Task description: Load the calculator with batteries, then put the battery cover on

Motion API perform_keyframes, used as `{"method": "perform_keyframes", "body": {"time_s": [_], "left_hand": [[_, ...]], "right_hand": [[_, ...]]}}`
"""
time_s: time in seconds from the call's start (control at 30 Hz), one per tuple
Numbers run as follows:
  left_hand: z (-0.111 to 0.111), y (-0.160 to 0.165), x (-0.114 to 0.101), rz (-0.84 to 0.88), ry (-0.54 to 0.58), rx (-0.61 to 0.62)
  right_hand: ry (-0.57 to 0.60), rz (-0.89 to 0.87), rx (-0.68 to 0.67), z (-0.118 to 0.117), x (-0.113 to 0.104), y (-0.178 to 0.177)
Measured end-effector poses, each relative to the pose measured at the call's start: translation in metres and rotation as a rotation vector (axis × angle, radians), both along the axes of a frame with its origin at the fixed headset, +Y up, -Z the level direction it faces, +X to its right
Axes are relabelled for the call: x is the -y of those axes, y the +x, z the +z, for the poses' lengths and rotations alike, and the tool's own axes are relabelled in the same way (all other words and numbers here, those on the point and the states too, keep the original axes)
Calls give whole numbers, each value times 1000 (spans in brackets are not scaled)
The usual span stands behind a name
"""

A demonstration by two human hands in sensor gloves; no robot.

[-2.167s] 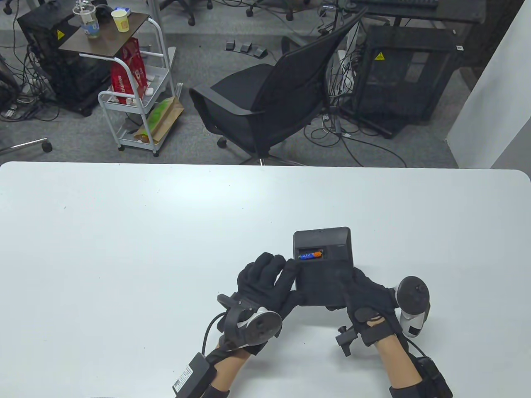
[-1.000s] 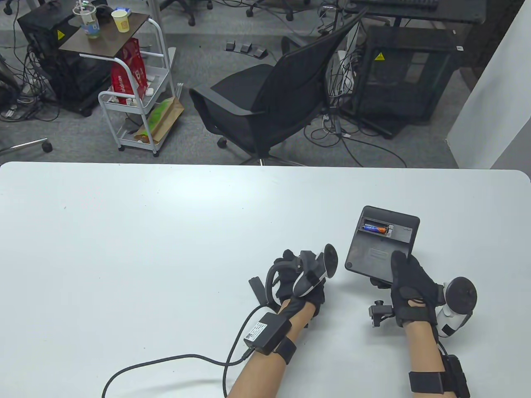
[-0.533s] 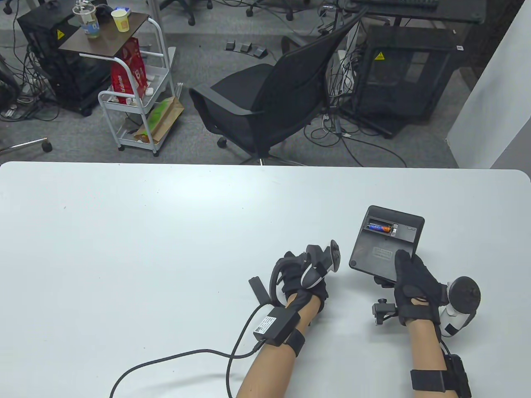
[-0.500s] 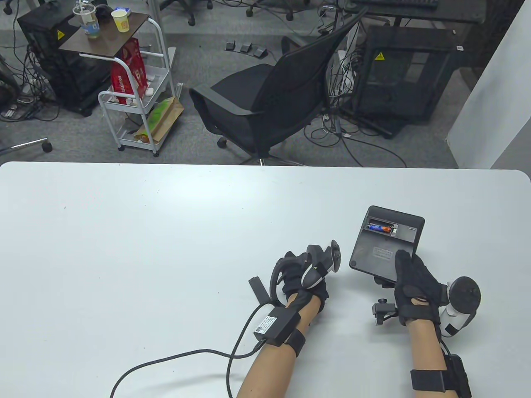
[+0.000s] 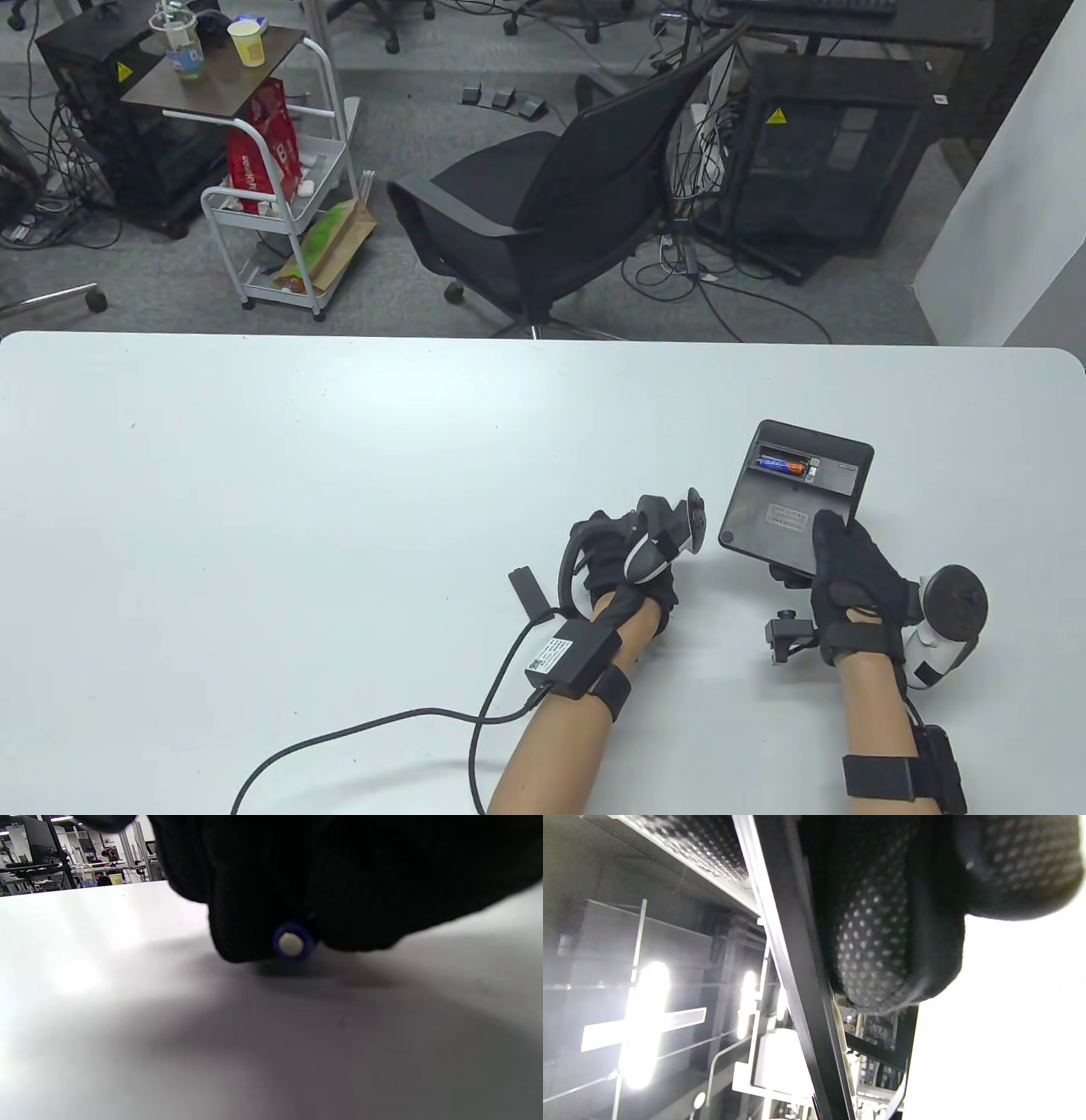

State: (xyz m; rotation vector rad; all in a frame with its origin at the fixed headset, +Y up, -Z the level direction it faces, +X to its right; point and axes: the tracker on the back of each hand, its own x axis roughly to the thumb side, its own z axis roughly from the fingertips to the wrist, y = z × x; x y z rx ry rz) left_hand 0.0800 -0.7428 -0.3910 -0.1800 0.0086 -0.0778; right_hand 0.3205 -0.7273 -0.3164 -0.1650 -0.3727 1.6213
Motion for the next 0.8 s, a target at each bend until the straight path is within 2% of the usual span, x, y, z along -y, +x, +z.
{"method": "perform_keyframes", "body": {"time_s": [0.27,0.5,0.8], "left_hand": [[8,-18,-45,131,91,25],[26,-58,-77,274,216,23],[57,-122,-95,588,362,21]], "right_hand": [[5,-9,4,0,-1,2],[13,5,-19,0,-3,-2],[12,12,-72,1,-5,-13]]}}
